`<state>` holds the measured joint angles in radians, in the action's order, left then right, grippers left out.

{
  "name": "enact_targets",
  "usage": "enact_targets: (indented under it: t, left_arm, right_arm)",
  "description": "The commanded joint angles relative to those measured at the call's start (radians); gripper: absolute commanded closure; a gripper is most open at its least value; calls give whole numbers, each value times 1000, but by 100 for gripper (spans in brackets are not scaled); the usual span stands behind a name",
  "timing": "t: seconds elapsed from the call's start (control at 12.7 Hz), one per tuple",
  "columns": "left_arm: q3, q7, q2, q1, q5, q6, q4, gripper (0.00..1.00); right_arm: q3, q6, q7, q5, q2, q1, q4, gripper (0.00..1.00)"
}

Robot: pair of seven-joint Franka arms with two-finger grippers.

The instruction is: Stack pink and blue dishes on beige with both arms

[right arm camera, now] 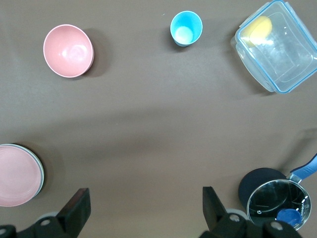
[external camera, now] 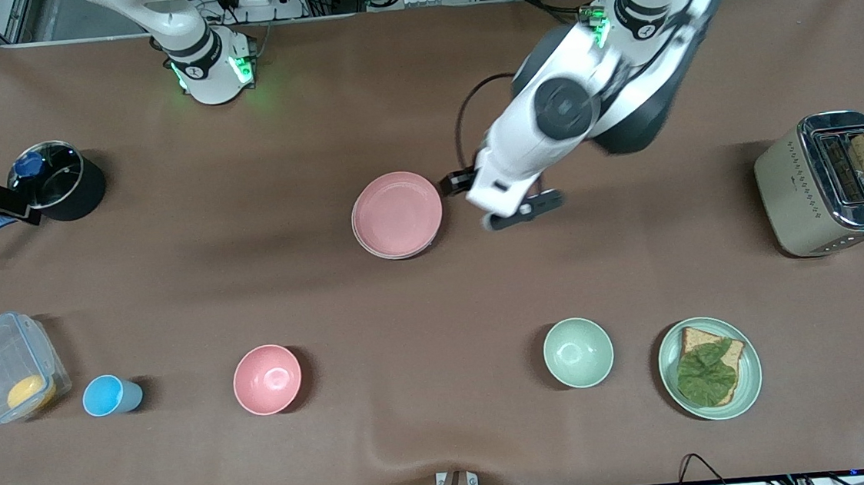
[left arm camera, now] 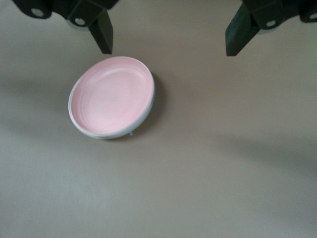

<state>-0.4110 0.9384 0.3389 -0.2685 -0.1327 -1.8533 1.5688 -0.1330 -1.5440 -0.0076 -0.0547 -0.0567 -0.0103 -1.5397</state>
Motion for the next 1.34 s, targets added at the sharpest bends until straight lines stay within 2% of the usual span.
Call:
enact_targets:
  t: [0.0, 0.24, 0.55, 0.94, 1.26]
  left_arm:
    - [-2, -4, -125, 41, 97, 66, 23, 0]
    - [-2, -82, -225, 129, 128, 149, 23, 0]
    - [6, -457, -325, 311, 124, 233, 25, 0]
    - [161, -694, -374, 318, 128, 295, 25, 0]
    - [250, -823, -390, 318, 128, 328, 31, 0]
  right_arm:
    - [19, 5, -6, 18, 23, 20, -16, 0]
    - [19, 7, -6, 18, 23, 20, -16, 0]
    - [19, 7, -6, 18, 23, 20, -16, 0]
    - [19, 8, -6, 18, 23, 20, -16, 0]
    - [19, 8, -6, 18, 23, 20, -16, 0]
